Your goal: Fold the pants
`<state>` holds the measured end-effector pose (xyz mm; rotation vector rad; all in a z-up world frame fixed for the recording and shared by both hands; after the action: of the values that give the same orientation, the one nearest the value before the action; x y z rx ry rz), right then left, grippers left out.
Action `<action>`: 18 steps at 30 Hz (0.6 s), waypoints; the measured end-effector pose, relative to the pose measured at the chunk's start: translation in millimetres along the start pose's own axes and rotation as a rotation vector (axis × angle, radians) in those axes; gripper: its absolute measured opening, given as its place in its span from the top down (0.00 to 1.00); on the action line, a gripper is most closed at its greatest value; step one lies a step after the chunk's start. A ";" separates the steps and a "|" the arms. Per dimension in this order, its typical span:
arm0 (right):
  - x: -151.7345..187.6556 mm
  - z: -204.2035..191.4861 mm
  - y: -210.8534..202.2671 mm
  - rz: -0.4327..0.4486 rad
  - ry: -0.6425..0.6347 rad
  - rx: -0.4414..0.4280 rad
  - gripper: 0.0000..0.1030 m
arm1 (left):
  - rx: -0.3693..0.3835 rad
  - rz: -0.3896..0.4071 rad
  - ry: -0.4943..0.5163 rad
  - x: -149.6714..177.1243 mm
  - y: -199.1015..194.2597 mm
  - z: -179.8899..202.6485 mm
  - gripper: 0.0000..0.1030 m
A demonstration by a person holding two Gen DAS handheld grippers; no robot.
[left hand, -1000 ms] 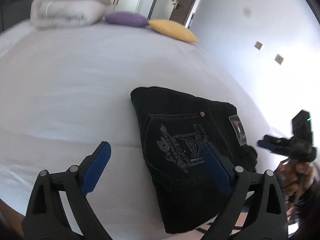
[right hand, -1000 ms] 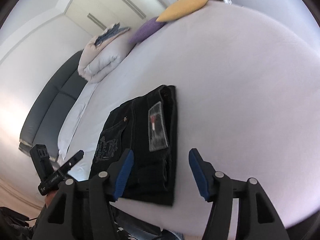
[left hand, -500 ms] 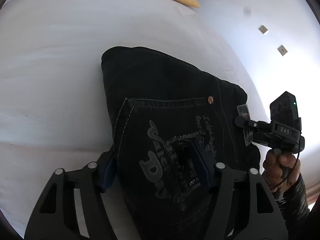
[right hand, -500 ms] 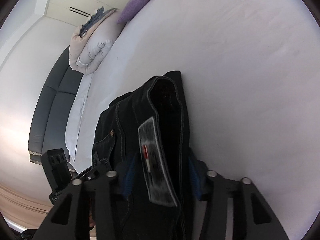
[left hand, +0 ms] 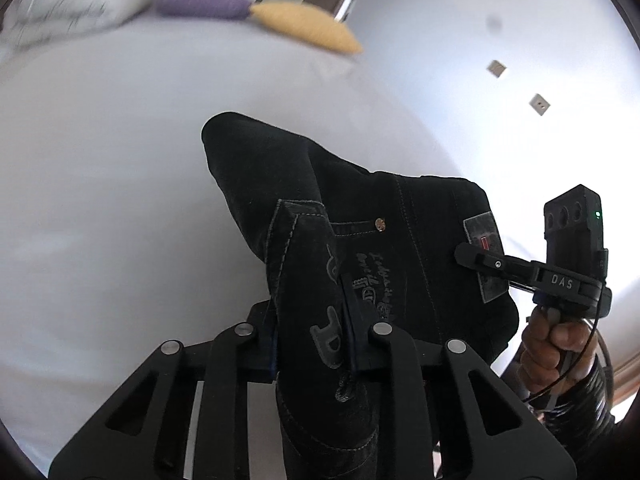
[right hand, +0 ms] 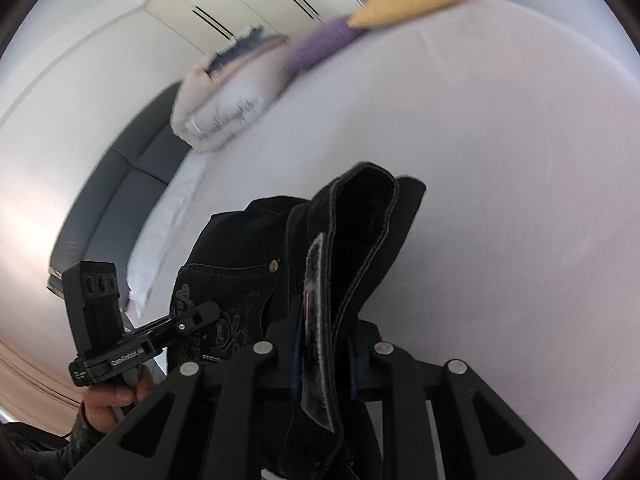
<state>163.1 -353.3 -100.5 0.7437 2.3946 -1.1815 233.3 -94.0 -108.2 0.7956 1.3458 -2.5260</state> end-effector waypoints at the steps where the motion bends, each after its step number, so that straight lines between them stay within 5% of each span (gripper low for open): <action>1: -14.7 4.9 -2.8 0.012 -0.006 0.009 0.82 | 0.008 0.006 0.009 -10.8 2.7 3.6 0.79; 6: -57.9 40.0 5.2 0.028 -0.006 0.036 0.82 | -0.007 0.010 0.063 -60.3 37.6 12.4 0.79; 12: -71.1 104.4 40.5 -0.004 0.056 0.073 0.82 | -0.028 -0.054 0.039 -72.1 109.7 1.0 0.79; 18: -52.9 150.1 57.8 -0.005 0.143 0.059 0.68 | -0.071 -0.063 0.020 -60.1 141.1 -18.8 0.58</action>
<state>253.6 -460.9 -195.1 0.8686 2.4869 -1.2450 345.4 -166.0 -186.3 0.7793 1.4800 -2.5078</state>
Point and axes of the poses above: each gripper's, at about its wrist camera, not at the fingertips, and y roughly the way its jaws point, z to its right, x to its underside, the point moved 8 cm from there along y, roughly the way its jaws point, and after that the axes turned 7 degrees about -y, right-handed, at the moved point
